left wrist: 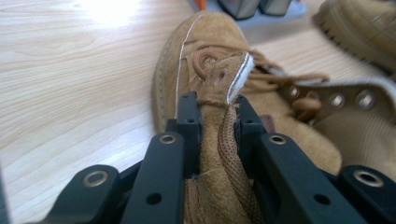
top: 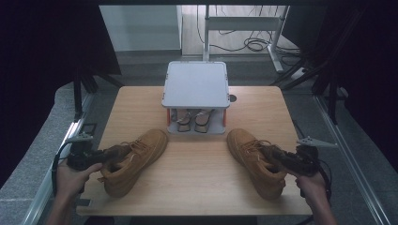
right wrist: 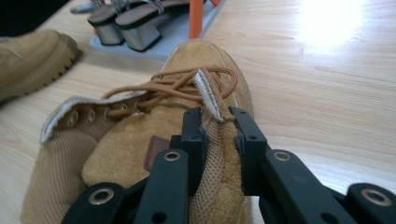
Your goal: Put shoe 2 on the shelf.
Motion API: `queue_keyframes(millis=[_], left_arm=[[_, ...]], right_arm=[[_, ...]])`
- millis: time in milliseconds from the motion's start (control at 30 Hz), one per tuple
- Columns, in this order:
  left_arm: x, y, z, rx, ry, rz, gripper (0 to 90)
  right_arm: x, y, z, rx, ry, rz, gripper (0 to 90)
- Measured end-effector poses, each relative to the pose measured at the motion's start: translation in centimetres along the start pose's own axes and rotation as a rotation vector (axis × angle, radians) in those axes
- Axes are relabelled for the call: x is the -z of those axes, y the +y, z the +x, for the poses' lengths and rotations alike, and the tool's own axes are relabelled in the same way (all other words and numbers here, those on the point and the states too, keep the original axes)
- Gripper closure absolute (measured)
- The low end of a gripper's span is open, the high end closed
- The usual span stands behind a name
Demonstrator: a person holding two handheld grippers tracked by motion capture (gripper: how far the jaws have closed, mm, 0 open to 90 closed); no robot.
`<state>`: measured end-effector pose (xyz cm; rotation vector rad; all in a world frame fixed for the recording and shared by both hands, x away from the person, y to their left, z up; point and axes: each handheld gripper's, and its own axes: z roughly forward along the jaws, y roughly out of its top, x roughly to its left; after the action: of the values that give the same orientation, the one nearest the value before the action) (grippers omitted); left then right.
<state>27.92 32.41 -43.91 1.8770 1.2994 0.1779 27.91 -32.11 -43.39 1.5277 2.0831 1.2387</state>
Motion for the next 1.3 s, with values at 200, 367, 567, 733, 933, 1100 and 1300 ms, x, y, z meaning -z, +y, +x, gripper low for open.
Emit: queue_keyframes(millis=[200, 367, 567, 733, 933, 1100, 1300], left_arm=[[0.2, 0.1, 0.1, 0.033, -0.055, -0.049, 78.0], [0.8, 0.3, -0.1, 0.043, -0.092, -0.089, 77.9], [2.2, 0.3, 0.2, 0.075, -0.133, -0.158, 77.6], [3.6, 0.6, 0.4, 0.102, -0.157, -0.228, 77.4], [5.5, 1.2, 0.7, 0.132, -0.158, -0.307, 76.9], [6.8, 2.1, 0.7, 0.133, -0.135, -0.346, 76.8], [7.8, 3.6, 0.7, 0.131, -0.128, -0.381, 76.6]], right_arm=[[0.1, -0.2, -0.1, -0.044, 0.052, -0.045, 77.6], [0.5, 0.1, 0.6, -0.032, 0.068, -0.083, 77.6], [1.7, 0.4, 0.7, -0.037, 0.072, -0.129, 77.6], [3.1, 0.5, 0.4, -0.065, 0.070, -0.190, 77.5], [4.8, 1.1, 0.3, -0.081, 0.049, -0.253, 77.4], [6.1, 1.7, 0.1, -0.090, 0.037, -0.295, 77.3], [7.1, 2.9, 0.3, -0.085, 0.028, -0.325, 77.2]])
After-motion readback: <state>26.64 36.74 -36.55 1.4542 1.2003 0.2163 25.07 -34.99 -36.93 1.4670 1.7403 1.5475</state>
